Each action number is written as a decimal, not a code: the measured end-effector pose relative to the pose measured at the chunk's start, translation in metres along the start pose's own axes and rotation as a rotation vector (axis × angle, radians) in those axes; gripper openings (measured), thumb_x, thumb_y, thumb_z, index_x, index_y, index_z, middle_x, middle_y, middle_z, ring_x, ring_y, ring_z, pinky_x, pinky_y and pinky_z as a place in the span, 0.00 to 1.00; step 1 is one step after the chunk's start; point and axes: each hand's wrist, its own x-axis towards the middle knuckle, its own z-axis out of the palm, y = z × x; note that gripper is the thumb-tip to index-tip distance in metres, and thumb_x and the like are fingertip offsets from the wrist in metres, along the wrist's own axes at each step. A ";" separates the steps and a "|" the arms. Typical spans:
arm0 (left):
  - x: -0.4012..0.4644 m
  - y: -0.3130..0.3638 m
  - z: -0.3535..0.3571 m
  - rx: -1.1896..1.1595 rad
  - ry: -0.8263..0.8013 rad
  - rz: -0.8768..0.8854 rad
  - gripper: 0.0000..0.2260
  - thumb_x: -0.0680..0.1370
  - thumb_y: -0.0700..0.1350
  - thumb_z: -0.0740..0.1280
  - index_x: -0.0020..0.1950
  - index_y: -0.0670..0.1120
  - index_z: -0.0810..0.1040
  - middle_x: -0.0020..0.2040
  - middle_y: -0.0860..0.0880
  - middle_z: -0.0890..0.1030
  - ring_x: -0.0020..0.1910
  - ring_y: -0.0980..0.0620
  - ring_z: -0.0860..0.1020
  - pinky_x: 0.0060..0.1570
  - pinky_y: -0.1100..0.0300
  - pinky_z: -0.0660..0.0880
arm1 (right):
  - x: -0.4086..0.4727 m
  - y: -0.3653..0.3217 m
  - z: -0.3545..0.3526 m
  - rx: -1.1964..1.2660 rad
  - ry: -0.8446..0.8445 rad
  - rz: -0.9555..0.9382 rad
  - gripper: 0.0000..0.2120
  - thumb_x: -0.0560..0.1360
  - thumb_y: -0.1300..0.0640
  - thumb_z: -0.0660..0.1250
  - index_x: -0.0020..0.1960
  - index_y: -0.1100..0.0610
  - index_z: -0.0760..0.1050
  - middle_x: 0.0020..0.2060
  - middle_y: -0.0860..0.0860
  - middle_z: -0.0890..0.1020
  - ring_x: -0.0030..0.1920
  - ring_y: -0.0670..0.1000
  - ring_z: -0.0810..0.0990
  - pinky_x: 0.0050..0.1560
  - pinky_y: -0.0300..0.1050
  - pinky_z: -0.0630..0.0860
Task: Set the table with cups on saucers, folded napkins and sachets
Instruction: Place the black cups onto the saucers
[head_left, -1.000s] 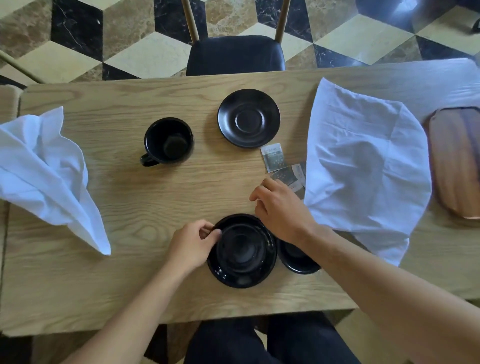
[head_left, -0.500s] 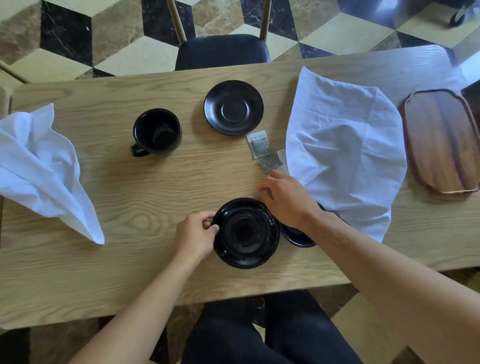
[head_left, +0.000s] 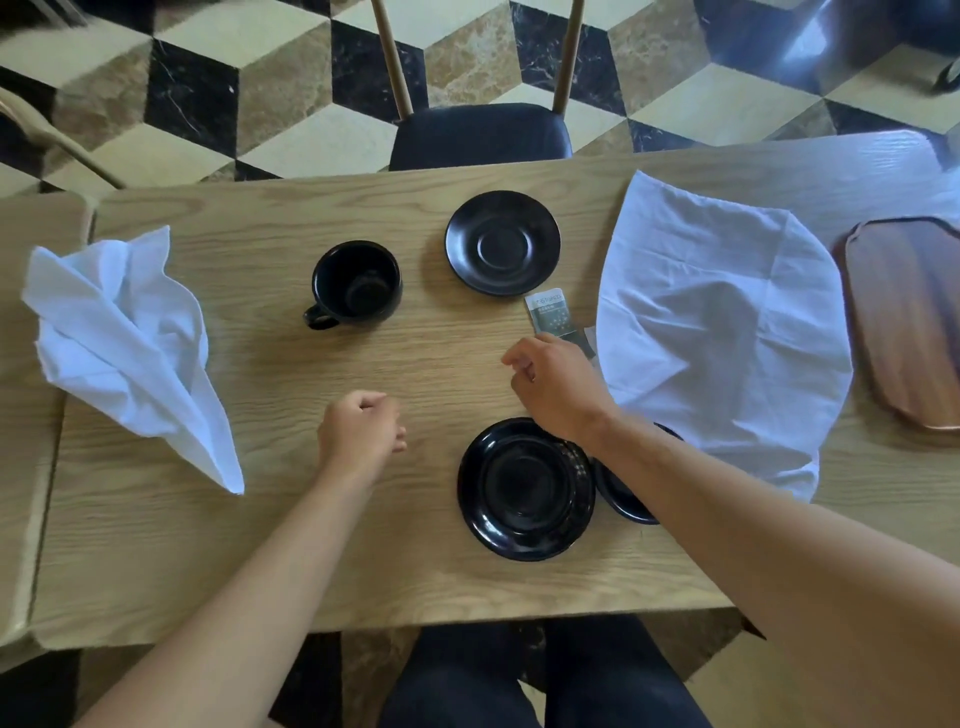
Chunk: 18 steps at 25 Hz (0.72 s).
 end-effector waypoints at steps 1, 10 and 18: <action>0.014 0.008 -0.011 -0.077 0.061 -0.034 0.10 0.76 0.44 0.65 0.54 0.43 0.80 0.38 0.47 0.83 0.30 0.53 0.83 0.43 0.47 0.85 | 0.013 -0.011 0.004 0.031 -0.001 0.020 0.14 0.79 0.62 0.62 0.62 0.56 0.80 0.57 0.50 0.81 0.57 0.51 0.79 0.56 0.40 0.73; 0.094 0.038 -0.056 -0.085 0.021 0.204 0.26 0.73 0.40 0.74 0.70 0.50 0.74 0.60 0.51 0.78 0.54 0.56 0.78 0.53 0.62 0.76 | 0.123 -0.093 0.038 0.197 -0.055 0.117 0.16 0.82 0.55 0.55 0.59 0.63 0.74 0.54 0.60 0.81 0.54 0.63 0.82 0.56 0.63 0.80; 0.120 0.040 -0.054 0.008 0.109 0.387 0.13 0.77 0.36 0.68 0.60 0.47 0.83 0.50 0.49 0.85 0.47 0.51 0.84 0.54 0.57 0.80 | 0.132 -0.102 0.060 0.257 -0.035 0.193 0.12 0.81 0.57 0.54 0.59 0.57 0.73 0.48 0.59 0.83 0.46 0.60 0.85 0.48 0.60 0.83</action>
